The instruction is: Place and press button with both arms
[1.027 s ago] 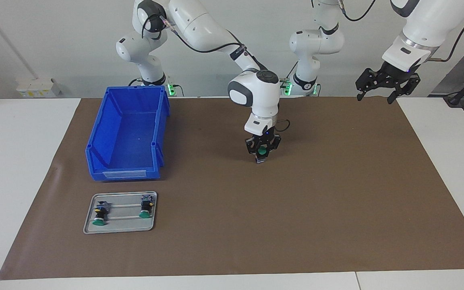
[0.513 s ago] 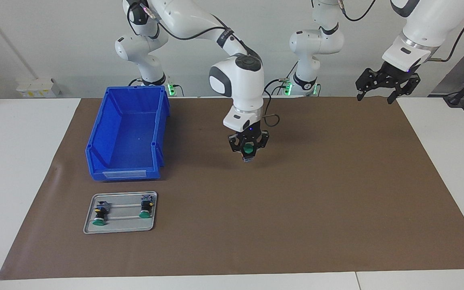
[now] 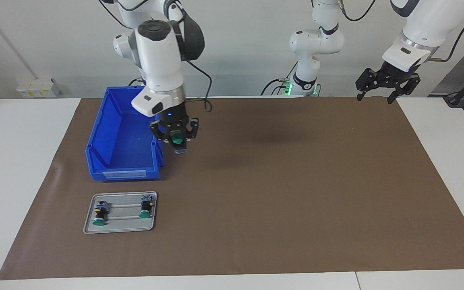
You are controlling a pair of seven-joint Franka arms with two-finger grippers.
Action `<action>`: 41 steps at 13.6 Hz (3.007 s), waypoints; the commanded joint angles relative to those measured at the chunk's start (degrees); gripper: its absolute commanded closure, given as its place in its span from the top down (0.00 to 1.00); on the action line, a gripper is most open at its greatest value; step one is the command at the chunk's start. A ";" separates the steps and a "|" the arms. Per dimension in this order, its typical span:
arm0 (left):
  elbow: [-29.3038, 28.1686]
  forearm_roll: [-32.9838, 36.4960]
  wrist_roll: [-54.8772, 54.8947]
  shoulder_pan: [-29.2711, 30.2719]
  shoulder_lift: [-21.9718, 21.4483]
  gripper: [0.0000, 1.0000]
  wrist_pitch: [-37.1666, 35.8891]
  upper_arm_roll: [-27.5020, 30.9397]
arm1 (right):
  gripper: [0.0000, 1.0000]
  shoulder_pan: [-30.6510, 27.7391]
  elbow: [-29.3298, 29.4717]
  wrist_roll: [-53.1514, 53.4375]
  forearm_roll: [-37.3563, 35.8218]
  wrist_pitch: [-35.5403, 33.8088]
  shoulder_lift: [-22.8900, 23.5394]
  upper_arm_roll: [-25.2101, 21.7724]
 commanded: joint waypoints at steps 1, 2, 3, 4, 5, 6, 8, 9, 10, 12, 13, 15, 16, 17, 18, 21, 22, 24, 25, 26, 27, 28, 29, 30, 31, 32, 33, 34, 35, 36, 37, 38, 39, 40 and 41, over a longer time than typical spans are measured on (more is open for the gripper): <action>-1.80 -0.58 0.47 0.73 -1.61 1.00 0.26 -0.45 | 0.00 -7.51 -10.80 -9.59 1.41 0.98 -6.58 0.85; -1.80 -0.58 0.47 0.73 -1.61 1.00 0.18 -0.45 | 0.00 -10.23 -13.87 -13.10 1.41 1.76 -7.90 0.85; -1.80 -0.58 0.47 0.73 -1.61 1.00 0.17 -0.45 | 0.00 -13.04 -17.12 -17.14 1.41 3.60 -9.30 0.85; -1.80 -0.58 0.47 0.73 -1.61 1.00 0.17 -0.45 | 0.00 -15.16 -20.55 -20.05 1.59 5.79 -10.62 0.85; -1.80 -0.58 0.47 0.73 -1.61 1.00 0.26 -0.45 | 0.00 -16.40 -24.50 -21.65 2.63 8.60 -12.37 0.85; -1.89 -0.58 0.47 0.73 -1.61 1.00 0.18 -0.45 | 0.00 -16.84 -28.10 -22.36 3.51 11.24 -13.61 0.76; -1.80 -0.58 0.47 0.73 -1.61 1.00 0.17 -0.45 | 0.00 -16.94 -34.44 -22.45 3.61 17.30 -15.20 0.67; -1.80 -0.58 0.47 0.73 -1.61 1.00 0.17 -0.45 | 0.00 -17.28 -36.82 -22.54 3.61 20.11 -15.20 0.58; -1.80 -0.58 0.47 0.73 -1.61 1.00 0.17 -0.45 | 0.00 -17.64 -38.50 -22.54 3.61 22.66 -15.20 0.58; -1.80 -0.58 0.47 0.73 -1.61 1.00 0.26 -0.45 | 0.00 -17.55 -42.80 -22.54 3.61 28.46 -15.12 0.58; -1.80 -0.58 0.47 0.73 -1.61 1.00 0.18 -0.45 | 0.00 -17.64 -44.47 -22.54 3.61 31.36 -14.77 0.58; -1.80 -0.58 0.47 0.73 -1.61 1.00 0.17 -0.45 | 0.00 -17.73 -46.76 -22.54 3.61 36.11 -13.80 0.58; -1.89 -0.58 0.47 0.73 -1.61 1.00 0.26 -0.45 | 0.00 -17.73 -47.64 -22.54 3.61 37.62 -13.62 0.58; -1.89 -0.58 0.47 0.73 -1.61 1.00 0.18 -0.45 | 0.00 -17.73 -47.74 -22.54 3.61 37.63 -13.62 0.58; -1.80 -0.58 0.47 0.73 -1.61 1.00 0.17 -0.45 | 0.00 -17.90 -47.74 -22.54 3.61 37.28 -13.53 0.58; -1.80 -0.58 0.47 0.73 -1.61 1.00 0.17 -0.45 | 0.99 -18.96 -47.74 -22.46 3.61 36.76 -13.18 0.58; -1.80 -0.58 0.47 0.73 -1.61 1.00 0.17 -0.45 | 1.00 -18.96 -47.39 -21.93 3.52 35.97 -13.18 0.58; -1.80 -0.58 0.47 0.73 -1.61 1.00 0.18 -0.45 | 1.00 -18.43 -44.77 -20.36 3.61 34.31 -13.62 0.58; -1.80 -0.58 0.47 0.73 -1.61 1.00 0.17 -0.45 | 1.00 -18.17 -41.97 -18.69 3.52 30.03 -13.88 0.58; -1.80 -0.58 0.47 0.73 -1.61 1.00 0.17 -0.45 | 1.00 -17.99 -37.59 -16.85 3.52 24.68 -13.89 0.67; -1.80 -0.58 0.47 0.73 -1.61 1.00 0.17 -0.45 | 1.00 -17.99 -33.28 -14.91 3.52 19.67 -13.80 0.76; -1.80 -0.58 0.47 0.73 -1.61 1.00 0.26 -0.45 | 1.00 -17.82 -29.58 -13.59 3.35 15.87 -13.71 0.84; -1.80 -0.58 0.47 0.73 -1.61 1.00 0.18 -0.45 | 1.00 -17.82 -26.76 -12.71 2.56 13.31 -13.71 0.93; -1.80 -0.58 0.47 0.73 -1.61 1.00 0.17 -0.45 | 1.00 -17.82 -24.30 -11.48 2.38 11.11 -13.62 1.02; -1.89 -0.58 0.47 0.73 -1.61 1.00 0.17 -0.45 | 1.00 -17.82 -21.92 -9.73 1.86 8.83 -13.62 1.02; -1.80 -0.58 0.47 0.73 -1.61 1.00 0.17 -0.45 | 1.00 -17.82 -19.03 -7.45 0.46 6.11 -13.62 1.02; -1.89 -0.58 0.47 0.73 -1.61 1.00 0.17 -0.45 | 1.00 -17.90 -14.82 -6.03 -0.51 1.56 -13.19 1.02; -1.80 -0.58 0.47 0.73 -1.61 1.00 0.17 -0.45 | 1.00 -18.16 -9.91 -5.15 -0.43 -3.89 -12.40 1.02; -1.80 -0.58 0.47 0.73 -1.61 1.00 0.17 -0.45 | 1.00 -18.60 -3.86 -4.27 -0.43 -9.77 -11.17 1.02; -1.80 -0.58 0.47 0.73 -1.61 1.00 0.17 -0.45 | 1.00 -19.04 1.25 -4.17 0.00 -15.14 -10.46 0.85; -1.80 -0.58 0.47 0.73 -1.61 1.00 0.17 -0.45 | 1.00 -19.22 4.70 -4.17 0.44 -18.93 -10.37 0.50; -1.80 -0.58 0.47 0.73 -1.61 1.00 0.26 -0.45 | 1.00 -19.66 7.69 -4.17 0.71 -22.80 -9.67 0.23; -1.80 -0.58 0.47 0.73 -1.61 1.00 0.18 -0.45 | 1.00 -20.27 8.07 -4.17 0.80 -23.71 -8.88 0.32; -1.89 -0.58 0.47 0.73 -1.61 1.00 0.26 -0.45 | 1.00 -20.36 6.85 -4.09 0.97 -23.89 -9.05 0.32; -1.80 -0.58 0.47 0.73 -1.61 1.00 0.18 -0.45 | 1.00 -20.36 5.97 -4.26 0.89 -23.80 -9.57 0.32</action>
